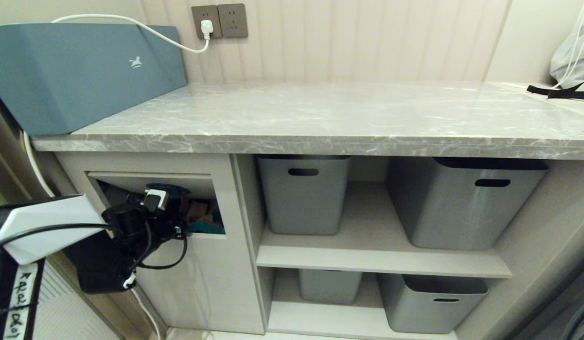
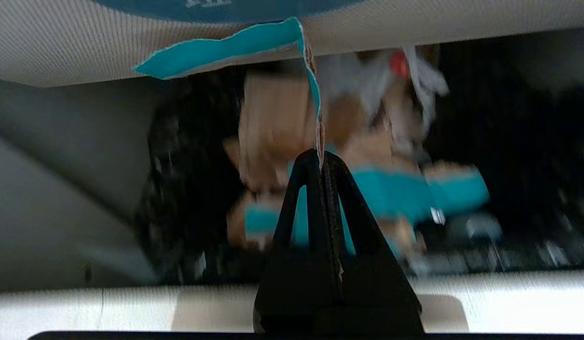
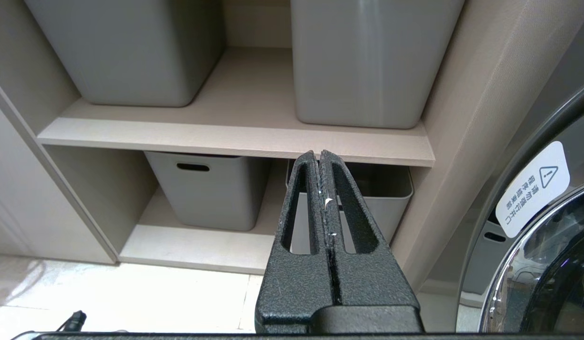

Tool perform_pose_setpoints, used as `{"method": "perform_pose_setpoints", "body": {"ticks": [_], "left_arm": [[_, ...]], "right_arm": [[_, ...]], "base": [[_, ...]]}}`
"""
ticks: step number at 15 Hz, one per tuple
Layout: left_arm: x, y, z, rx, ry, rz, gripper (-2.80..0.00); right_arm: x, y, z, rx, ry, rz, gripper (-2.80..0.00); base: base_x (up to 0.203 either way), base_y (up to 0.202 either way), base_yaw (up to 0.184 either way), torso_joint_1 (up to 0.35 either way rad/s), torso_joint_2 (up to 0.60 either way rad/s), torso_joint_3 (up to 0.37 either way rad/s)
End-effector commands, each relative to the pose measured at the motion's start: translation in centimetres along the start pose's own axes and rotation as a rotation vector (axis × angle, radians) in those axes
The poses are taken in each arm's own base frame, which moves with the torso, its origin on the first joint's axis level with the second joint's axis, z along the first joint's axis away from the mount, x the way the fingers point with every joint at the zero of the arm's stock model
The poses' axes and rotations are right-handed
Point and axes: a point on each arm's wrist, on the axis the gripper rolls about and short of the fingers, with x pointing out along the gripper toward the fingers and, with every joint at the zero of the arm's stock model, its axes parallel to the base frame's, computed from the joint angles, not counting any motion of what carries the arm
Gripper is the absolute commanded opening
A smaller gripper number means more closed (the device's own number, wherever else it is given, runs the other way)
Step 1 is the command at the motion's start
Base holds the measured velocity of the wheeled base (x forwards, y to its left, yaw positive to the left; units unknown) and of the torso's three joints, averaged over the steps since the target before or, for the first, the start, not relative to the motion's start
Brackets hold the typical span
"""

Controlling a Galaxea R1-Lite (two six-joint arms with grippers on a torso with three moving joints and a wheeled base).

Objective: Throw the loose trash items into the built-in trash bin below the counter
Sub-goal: Put the garbage in the trash can

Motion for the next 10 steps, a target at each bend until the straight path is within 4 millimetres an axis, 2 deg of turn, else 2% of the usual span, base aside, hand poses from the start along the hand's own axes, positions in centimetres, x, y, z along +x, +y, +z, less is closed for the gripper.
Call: {"method": "perform_pose_setpoints", "body": {"ticks": [1,4,5,10], "left_arm": [[0.88,0.01,-0.44,0.003,-0.012,0.0,-2.8],[1.06,0.01,-0.6,0.006,-0.011,0.002,-2.8],[1.06,0.01,-0.6,0.011,-0.011,0.003,0.0],[0.93,-0.1,-0.39,0.021,-0.013,0.004,0.0]], "right_arm": [[0.0,0.0,0.0,0.0,0.0,0.0,-2.8],[0.0,0.0,0.0,0.0,0.0,0.0,-2.8],[0.0,0.0,0.0,0.0,0.0,0.0,-2.8],[0.0,0.0,0.0,0.0,0.0,0.0,-2.8]], "base": [[0.0,0.0,0.0,0.0,0.0,0.0],[0.0,0.0,0.0,0.0,0.0,0.0],[0.0,0.0,0.0,0.0,0.0,0.0],[0.0,0.0,0.0,0.0,0.0,0.0]]}}
